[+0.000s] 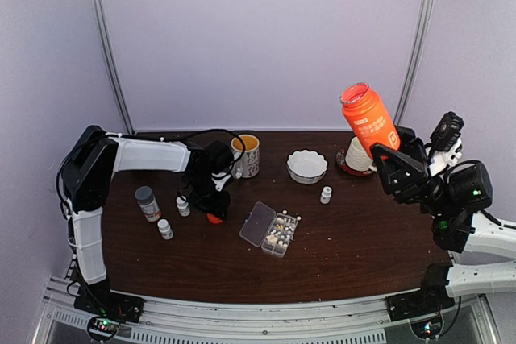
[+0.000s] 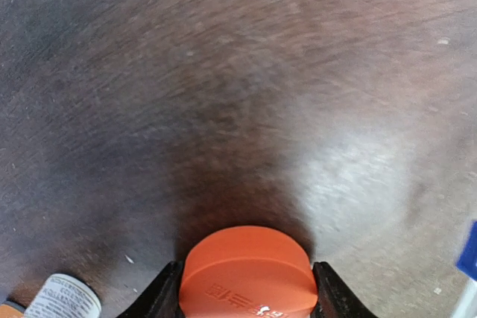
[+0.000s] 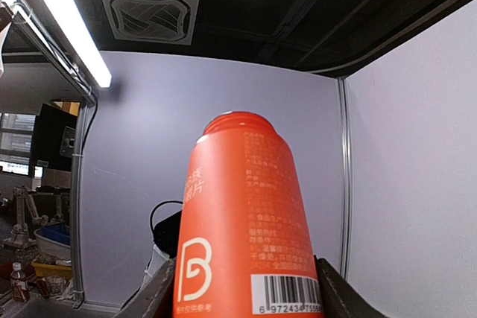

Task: Sort the pills into containers
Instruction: Screw the lid of the pill bottle onto the pill bottle.

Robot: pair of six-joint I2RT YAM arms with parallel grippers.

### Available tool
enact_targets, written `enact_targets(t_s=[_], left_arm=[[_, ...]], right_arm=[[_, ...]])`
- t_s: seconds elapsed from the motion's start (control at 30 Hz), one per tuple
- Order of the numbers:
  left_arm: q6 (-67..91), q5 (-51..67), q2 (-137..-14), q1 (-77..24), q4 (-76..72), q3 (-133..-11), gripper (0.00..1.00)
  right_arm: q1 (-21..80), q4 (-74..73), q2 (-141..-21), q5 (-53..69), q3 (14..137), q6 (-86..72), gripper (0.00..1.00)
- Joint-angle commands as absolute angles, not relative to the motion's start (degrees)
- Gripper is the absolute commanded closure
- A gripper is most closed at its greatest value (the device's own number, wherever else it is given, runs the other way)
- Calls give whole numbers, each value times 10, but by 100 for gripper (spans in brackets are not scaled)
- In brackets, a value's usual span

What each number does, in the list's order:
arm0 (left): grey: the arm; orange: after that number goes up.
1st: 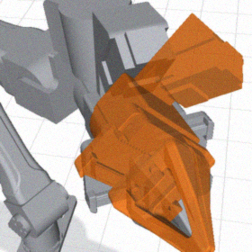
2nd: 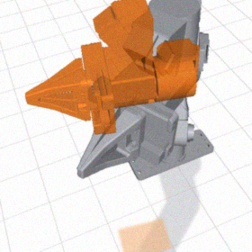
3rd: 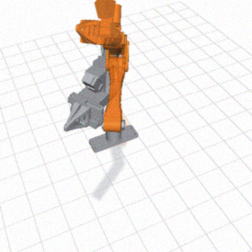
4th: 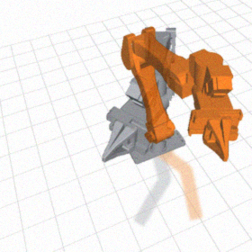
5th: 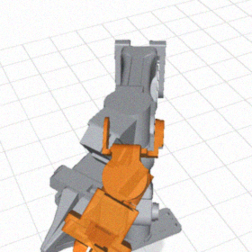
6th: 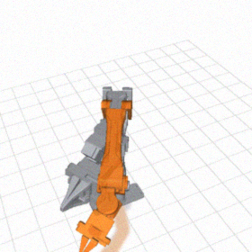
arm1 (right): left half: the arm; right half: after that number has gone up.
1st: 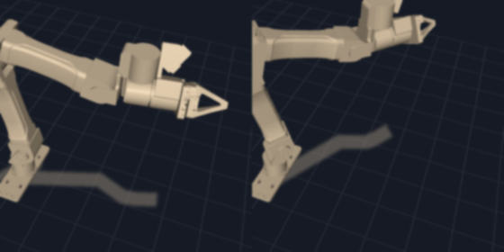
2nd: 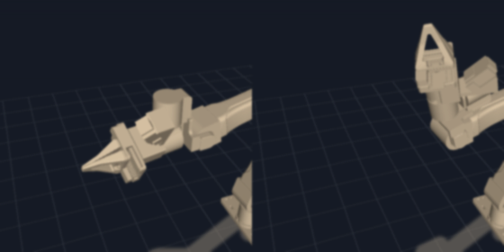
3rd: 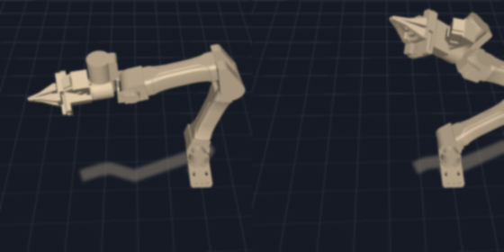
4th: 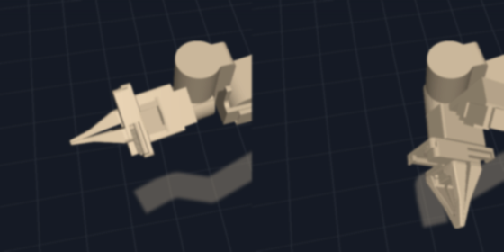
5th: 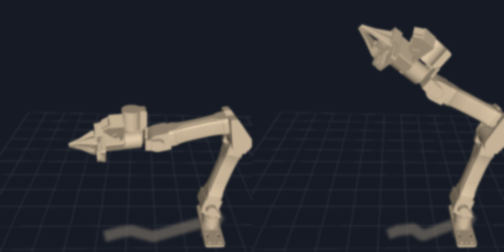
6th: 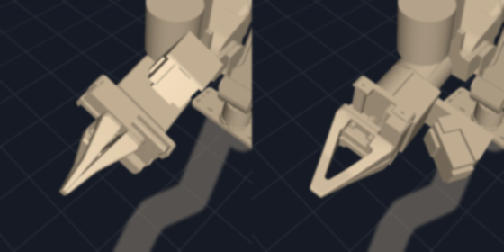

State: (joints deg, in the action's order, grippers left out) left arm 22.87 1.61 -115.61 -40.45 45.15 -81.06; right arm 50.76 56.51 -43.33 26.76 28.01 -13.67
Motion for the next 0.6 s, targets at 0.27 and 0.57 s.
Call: enact_targets(t_s=[0.27,0.57], left_arm=[[207,344,-949,-404,478,-938,63],[368,568,-861,-416,257,-909,63]], right_arm=[[528,446,-455,239,263,-58,100],[553,434,-531,243,346,24,100]])
